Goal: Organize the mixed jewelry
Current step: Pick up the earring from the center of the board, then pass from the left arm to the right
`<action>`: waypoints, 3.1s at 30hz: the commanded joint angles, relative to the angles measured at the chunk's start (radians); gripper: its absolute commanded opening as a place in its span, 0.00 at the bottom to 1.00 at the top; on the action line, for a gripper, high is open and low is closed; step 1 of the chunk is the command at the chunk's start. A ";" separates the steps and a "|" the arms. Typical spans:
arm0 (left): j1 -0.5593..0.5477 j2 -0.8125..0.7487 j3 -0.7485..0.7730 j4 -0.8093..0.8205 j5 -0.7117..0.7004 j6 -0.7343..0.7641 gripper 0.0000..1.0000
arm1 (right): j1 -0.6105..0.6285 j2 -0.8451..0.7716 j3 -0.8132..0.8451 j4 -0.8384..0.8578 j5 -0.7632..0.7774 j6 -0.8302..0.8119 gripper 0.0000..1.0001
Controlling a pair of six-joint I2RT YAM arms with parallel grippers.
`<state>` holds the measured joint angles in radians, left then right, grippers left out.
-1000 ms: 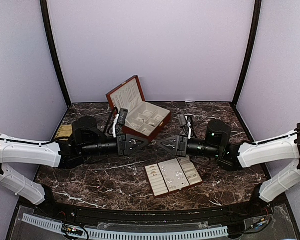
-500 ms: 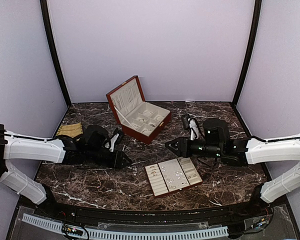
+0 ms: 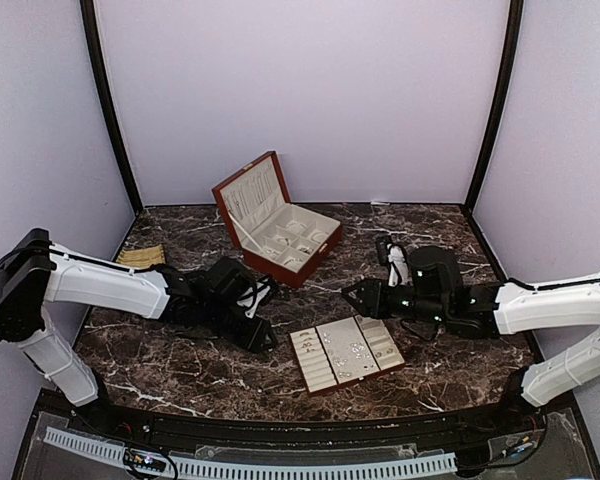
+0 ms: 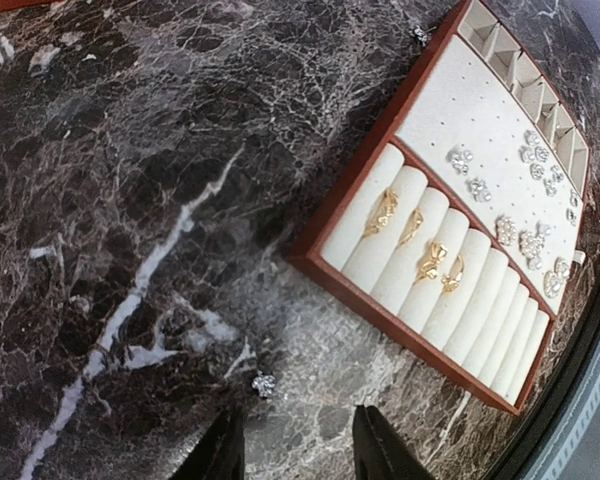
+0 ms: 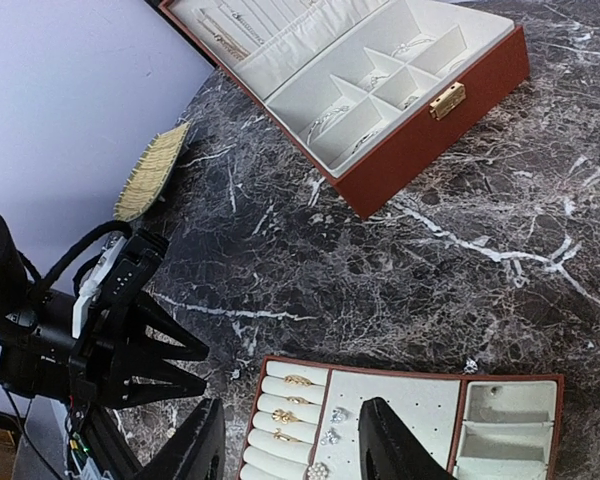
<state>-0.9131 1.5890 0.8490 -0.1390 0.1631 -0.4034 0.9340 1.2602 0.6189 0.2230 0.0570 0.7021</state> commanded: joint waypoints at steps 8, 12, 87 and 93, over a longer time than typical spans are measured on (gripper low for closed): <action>-0.004 0.075 0.074 -0.068 -0.032 0.016 0.25 | -0.012 -0.031 -0.027 0.049 0.016 0.029 0.48; -0.003 0.091 0.088 -0.084 -0.032 0.014 0.22 | -0.015 -0.031 -0.034 0.060 0.013 0.036 0.48; 0.204 0.054 0.107 0.678 0.880 -0.389 0.00 | -0.050 -0.121 -0.148 0.455 0.012 -0.061 0.95; 0.215 0.071 0.102 0.793 0.982 -0.410 0.00 | 0.014 -0.095 -0.133 0.543 -0.079 -0.187 0.82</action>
<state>-0.6975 1.6623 0.9363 0.5419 1.0172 -0.7944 0.9131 1.1503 0.4614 0.6525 0.0341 0.6106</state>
